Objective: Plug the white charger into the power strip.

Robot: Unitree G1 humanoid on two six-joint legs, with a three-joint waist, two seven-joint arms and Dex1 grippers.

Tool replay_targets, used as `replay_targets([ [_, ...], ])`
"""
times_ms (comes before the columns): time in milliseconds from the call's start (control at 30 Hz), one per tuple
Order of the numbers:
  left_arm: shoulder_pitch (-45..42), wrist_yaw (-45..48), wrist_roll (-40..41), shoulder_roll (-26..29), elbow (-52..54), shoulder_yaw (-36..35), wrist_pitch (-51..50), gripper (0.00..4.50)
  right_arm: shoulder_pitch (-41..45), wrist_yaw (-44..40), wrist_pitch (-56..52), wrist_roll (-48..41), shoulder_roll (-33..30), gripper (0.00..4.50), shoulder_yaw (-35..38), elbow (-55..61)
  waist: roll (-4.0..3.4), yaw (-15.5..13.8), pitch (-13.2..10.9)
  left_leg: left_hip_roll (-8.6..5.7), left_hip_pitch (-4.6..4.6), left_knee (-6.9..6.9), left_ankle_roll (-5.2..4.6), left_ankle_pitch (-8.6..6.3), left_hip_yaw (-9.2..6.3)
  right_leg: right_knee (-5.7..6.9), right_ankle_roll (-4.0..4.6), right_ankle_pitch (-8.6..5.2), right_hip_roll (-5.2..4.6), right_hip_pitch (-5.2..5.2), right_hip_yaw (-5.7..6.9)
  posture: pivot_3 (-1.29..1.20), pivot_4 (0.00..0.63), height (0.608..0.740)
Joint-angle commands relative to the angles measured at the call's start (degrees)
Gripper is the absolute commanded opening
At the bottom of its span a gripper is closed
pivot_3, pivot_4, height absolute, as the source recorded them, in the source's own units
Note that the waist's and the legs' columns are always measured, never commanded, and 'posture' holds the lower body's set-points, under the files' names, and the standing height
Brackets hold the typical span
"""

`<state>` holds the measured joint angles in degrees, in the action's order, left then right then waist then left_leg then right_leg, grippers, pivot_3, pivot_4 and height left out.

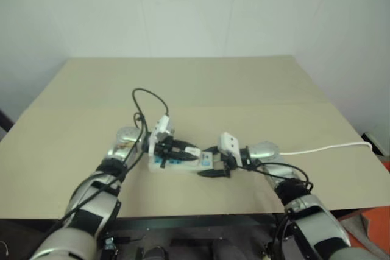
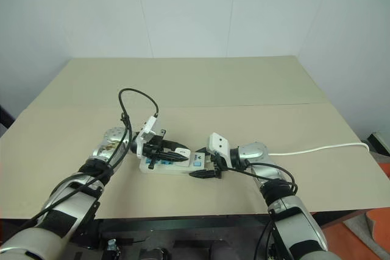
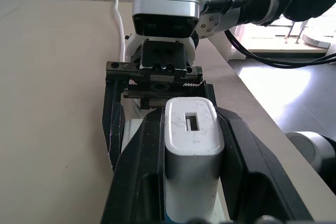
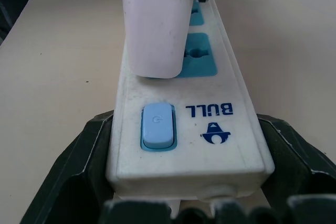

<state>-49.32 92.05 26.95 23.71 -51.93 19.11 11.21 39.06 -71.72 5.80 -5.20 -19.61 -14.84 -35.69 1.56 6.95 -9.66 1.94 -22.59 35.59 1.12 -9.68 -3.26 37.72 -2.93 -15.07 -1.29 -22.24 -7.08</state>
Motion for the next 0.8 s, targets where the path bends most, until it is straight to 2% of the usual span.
replay_targets([
  [33,3.1,0.5,-3.3,1.3,-1.6,1.2,1.0,1.01,-0.1,1.7,0.0,2.0,-0.7,3.44,-0.2,-1.4,0.0,0.0,0.0,0.0,0.0,0.0,0.0,0.0,0.0,0.0,0.0,0.0,0.0,0.0,0.0,0.0,0.15,0.74],
  [333,4.5,0.5,-9.1,0.1,-7.5,-1.8,7.4,1.01,0.0,1.9,0.3,2.1,-1.0,3.44,-0.2,-1.3,-0.01,0.0,0.3,-0.01,0.17,-0.13,0.0,0.0,0.03,-0.06,0.02,-0.01,0.0,0.11,-0.03,0.0,0.15,0.74],
  [600,4.4,0.4,-11.2,-0.9,-9.5,-4.2,7.3,1.01,-0.2,1.9,0.2,2.2,-1.5,3.44,-0.2,-1.2,-0.04,-0.2,0.6,-0.01,0.3,-0.15,0.01,0.0,0.03,-0.09,0.07,-0.05,0.0,0.23,-0.04,0.0,0.15,0.74],
  [667,4.3,0.3,-10.9,-1.4,-9.5,-5.2,8.1,1.76,-0.3,2.0,0.2,2.3,-1.5,3.44,-0.2,-1.1,-0.08,-0.1,0.6,-0.01,0.31,-0.15,0.01,0.0,0.03,-0.09,0.07,-0.05,0.0,0.23,-0.04,0.0,0.15,0.74],
  [800,3.8,0.3,-11.4,-2.4,-9.9,-8.1,8.9,2.99,-0.3,2.1,0.2,2.5,-1.4,3.44,-0.3,-1.2,-0.11,-0.2,0.6,-0.02,0.28,-0.22,0.01,0.0,0.05,-0.11,0.13,-0.09,0.0,0.18,-0.07,0.0,0.15,0.74],
])
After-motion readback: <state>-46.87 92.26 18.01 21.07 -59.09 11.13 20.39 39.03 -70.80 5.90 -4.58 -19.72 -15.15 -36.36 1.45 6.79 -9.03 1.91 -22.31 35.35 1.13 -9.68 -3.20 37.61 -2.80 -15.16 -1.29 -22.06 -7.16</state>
